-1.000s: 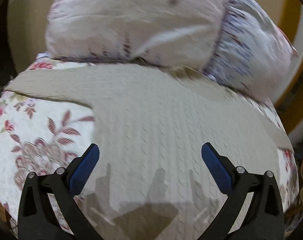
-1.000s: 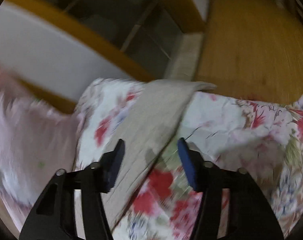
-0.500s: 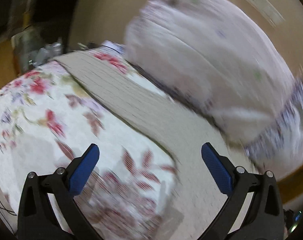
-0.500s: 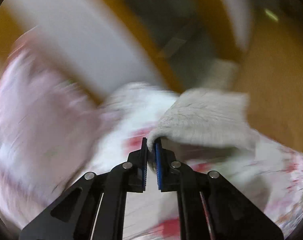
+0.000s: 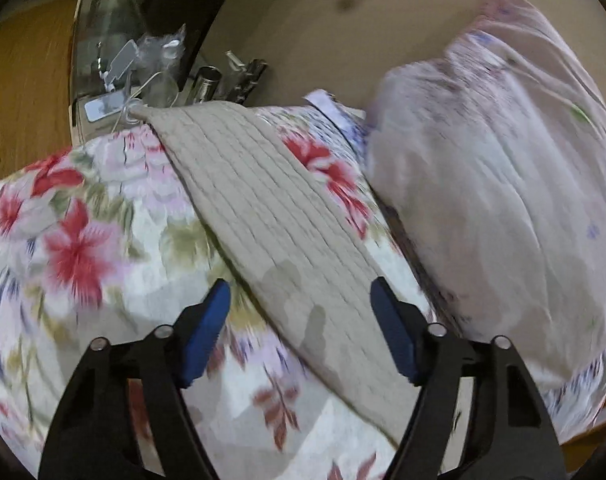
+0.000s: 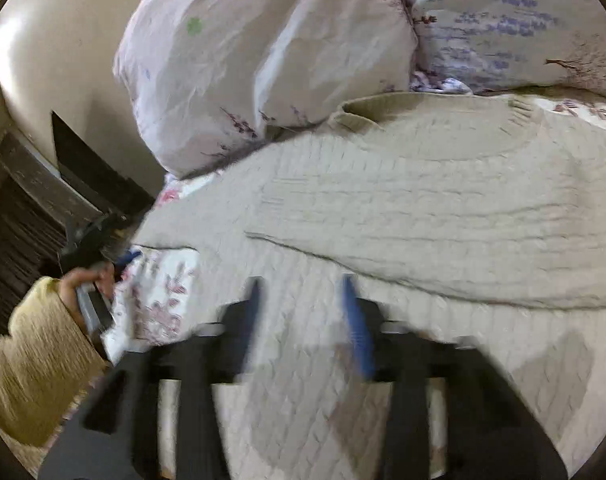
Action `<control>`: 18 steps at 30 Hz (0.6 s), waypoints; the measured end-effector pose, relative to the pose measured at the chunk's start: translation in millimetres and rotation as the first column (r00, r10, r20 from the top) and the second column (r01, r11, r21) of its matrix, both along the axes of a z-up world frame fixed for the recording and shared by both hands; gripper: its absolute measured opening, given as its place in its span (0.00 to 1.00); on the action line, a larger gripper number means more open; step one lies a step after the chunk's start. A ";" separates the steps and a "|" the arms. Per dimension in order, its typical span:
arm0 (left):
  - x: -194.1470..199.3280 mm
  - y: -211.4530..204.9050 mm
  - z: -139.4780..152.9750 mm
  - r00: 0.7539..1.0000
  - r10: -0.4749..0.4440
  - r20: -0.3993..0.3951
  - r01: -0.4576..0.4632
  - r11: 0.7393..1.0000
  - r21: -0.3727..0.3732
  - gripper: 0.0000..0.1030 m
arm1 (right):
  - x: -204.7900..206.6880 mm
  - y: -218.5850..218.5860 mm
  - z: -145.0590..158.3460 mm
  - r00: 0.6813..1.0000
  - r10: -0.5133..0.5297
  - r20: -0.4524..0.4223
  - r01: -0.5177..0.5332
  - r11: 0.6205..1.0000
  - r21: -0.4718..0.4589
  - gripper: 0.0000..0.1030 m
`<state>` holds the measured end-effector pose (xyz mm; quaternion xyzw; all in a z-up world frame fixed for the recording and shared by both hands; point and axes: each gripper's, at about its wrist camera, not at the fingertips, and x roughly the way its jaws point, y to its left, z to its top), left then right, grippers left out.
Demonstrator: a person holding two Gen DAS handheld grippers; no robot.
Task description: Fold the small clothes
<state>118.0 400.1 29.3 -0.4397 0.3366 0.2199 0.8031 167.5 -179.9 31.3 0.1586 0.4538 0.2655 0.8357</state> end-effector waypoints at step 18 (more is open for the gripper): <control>35.6 9.1 48.9 0.994 -0.091 0.067 0.072 0.966 0.247 0.05 | -7.4 -62.1 -9.2 0.984 -0.174 -0.026 0.172 0.984 -0.050 0.58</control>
